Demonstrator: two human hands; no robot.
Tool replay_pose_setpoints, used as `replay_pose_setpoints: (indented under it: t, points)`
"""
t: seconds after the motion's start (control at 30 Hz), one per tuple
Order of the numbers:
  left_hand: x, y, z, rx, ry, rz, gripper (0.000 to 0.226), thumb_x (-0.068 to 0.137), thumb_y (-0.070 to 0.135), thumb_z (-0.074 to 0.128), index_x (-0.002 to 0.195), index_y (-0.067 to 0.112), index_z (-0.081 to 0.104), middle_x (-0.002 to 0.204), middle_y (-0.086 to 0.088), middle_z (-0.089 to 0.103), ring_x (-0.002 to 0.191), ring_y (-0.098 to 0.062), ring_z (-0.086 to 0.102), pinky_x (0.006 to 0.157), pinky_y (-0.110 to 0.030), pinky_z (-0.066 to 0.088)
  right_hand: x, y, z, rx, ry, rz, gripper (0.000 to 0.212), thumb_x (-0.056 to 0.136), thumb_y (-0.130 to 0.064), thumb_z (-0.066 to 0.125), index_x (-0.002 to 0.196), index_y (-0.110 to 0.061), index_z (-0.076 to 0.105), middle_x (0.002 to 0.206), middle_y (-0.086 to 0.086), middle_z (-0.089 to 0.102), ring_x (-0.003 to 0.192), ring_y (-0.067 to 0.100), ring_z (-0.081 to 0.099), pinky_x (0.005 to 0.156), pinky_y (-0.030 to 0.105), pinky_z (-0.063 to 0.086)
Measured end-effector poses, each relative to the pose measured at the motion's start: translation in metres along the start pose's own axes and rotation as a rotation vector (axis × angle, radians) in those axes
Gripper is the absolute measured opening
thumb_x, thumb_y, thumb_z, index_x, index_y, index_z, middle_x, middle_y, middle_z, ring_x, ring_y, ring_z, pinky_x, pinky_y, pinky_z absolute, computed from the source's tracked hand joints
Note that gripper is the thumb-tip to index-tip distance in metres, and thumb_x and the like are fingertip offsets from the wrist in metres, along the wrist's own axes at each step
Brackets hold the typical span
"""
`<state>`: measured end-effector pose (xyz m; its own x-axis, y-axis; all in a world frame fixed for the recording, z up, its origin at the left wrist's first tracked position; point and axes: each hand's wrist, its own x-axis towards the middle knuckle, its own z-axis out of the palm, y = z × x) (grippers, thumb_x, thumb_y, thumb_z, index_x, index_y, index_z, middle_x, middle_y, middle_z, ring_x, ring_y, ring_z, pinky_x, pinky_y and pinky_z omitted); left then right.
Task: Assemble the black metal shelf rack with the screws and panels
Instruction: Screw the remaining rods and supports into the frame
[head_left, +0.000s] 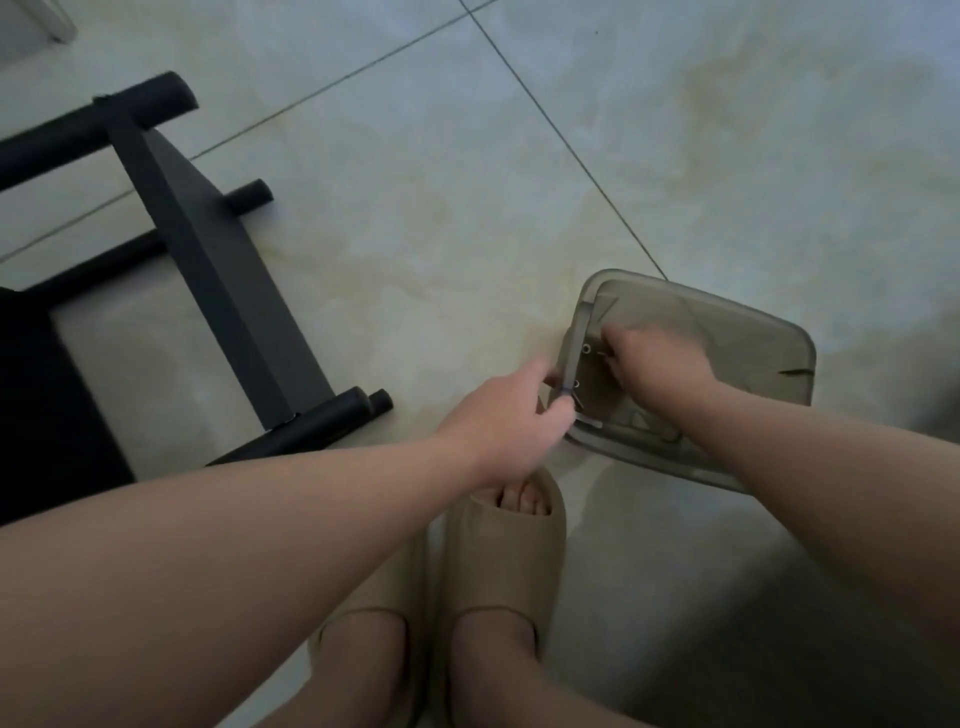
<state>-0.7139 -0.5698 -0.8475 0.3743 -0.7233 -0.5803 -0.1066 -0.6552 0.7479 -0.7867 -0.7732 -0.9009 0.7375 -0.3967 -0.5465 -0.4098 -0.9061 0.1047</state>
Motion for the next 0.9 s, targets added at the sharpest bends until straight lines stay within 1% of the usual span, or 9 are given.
replay_pose_setpoints:
  t: [0.1, 0.2, 0.27, 0.33, 0.43, 0.57, 0.73, 0.8, 0.9]
  points:
    - [-0.002, 0.003, -0.001, 0.019, -0.030, -0.039, 0.035, 0.098, 0.044, 0.043, 0.128, 0.027, 0.049, 0.091, 0.000, 0.067, 0.075, -0.017, 0.062, 0.058, -0.033, 0.046, -0.004, 0.000, -0.007, -0.019, 0.007, -0.009, 0.017, 0.101, -0.025, 0.051, 0.111, -0.013, 0.058, 0.108, 0.015, 0.067, 0.095, 0.037, 0.065, 0.063, 0.033, 0.037]
    - [-0.003, 0.011, -0.007, 0.084, -0.046, -0.107, 0.036, 0.100, 0.044, 0.044, 0.126, 0.020, 0.053, 0.111, -0.008, 0.068, 0.099, -0.026, 0.062, 0.077, -0.034, 0.045, -0.014, 0.004, -0.018, -0.023, -0.006, -0.009, 0.020, 0.098, -0.029, 0.055, 0.111, -0.014, 0.060, 0.110, 0.015, 0.066, 0.097, 0.037, 0.066, 0.067, 0.034, 0.041]
    - [-0.007, 0.018, -0.011, 0.097, -0.047, -0.127, 0.033, 0.101, 0.040, 0.046, 0.119, 0.015, 0.059, 0.113, -0.010, 0.069, 0.106, -0.029, 0.061, 0.084, -0.033, 0.044, -0.022, 0.007, -0.023, 0.010, -0.021, 0.007, 0.021, 0.099, -0.028, 0.053, 0.115, -0.016, 0.059, 0.113, 0.016, 0.065, 0.099, 0.038, 0.065, 0.069, 0.035, 0.045]
    - [-0.011, 0.023, -0.013, 0.089, -0.048, -0.114, 0.029, 0.102, 0.032, 0.048, 0.112, 0.009, 0.064, 0.110, -0.013, 0.070, 0.106, -0.032, 0.062, 0.085, -0.032, 0.047, -0.028, 0.010, -0.026, 0.060, -0.039, 0.022, 0.025, 0.100, -0.028, 0.052, 0.122, -0.019, 0.059, 0.117, 0.015, 0.065, 0.101, 0.038, 0.064, 0.073, 0.038, 0.049]
    - [-0.012, 0.027, -0.014, 0.038, -0.040, -0.118, 0.032, 0.103, 0.027, 0.048, 0.103, 0.001, 0.067, 0.104, -0.019, 0.070, 0.101, -0.037, 0.065, 0.090, -0.040, 0.053, -0.031, 0.008, -0.022, 0.115, -0.072, 0.013, 0.030, 0.100, -0.029, 0.055, 0.129, -0.021, 0.058, 0.124, 0.013, 0.064, 0.109, 0.036, 0.063, 0.082, 0.040, 0.053]
    - [-0.005, 0.021, -0.011, -0.018, -0.039, -0.124, 0.031, 0.102, 0.027, 0.049, 0.097, 0.001, 0.066, 0.100, -0.019, 0.071, 0.095, -0.037, 0.066, 0.089, -0.044, 0.054, -0.020, -0.001, -0.006, 0.147, -0.081, 0.019, 0.026, 0.099, -0.027, 0.057, 0.122, -0.016, 0.059, 0.124, 0.012, 0.063, 0.110, 0.035, 0.061, 0.074, 0.036, 0.046]
    - [-0.003, 0.016, -0.009, -0.047, -0.058, -0.120, 0.033, 0.101, 0.030, 0.049, 0.095, 0.002, 0.066, 0.097, -0.017, 0.072, 0.088, -0.035, 0.065, 0.090, -0.047, 0.053, -0.007, -0.008, 0.000, 0.179, -0.102, 0.094, 0.027, 0.098, -0.015, 0.052, 0.124, -0.013, 0.059, 0.125, 0.015, 0.062, 0.111, 0.037, 0.061, 0.074, 0.037, 0.043]
    - [-0.003, 0.017, -0.010, -0.031, -0.065, -0.117, 0.034, 0.102, 0.031, 0.048, 0.096, 0.001, 0.065, 0.098, -0.017, 0.072, 0.093, -0.036, 0.066, 0.090, -0.046, 0.053, -0.008, -0.008, -0.002, 0.189, -0.108, 0.127, 0.025, 0.097, -0.017, 0.054, 0.120, -0.012, 0.060, 0.123, 0.014, 0.061, 0.110, 0.036, 0.061, 0.074, 0.037, 0.042]
    - [-0.008, 0.023, -0.016, 0.071, -0.108, -0.138, 0.036, 0.104, 0.036, 0.044, 0.100, 0.004, 0.061, 0.108, -0.016, 0.069, 0.102, -0.035, 0.064, 0.092, -0.040, 0.050, -0.021, -0.003, -0.015, 0.233, -0.113, 0.174, 0.011, 0.095, -0.022, 0.057, 0.103, -0.014, 0.055, 0.116, 0.017, 0.062, 0.104, 0.037, 0.062, 0.074, 0.036, 0.043]
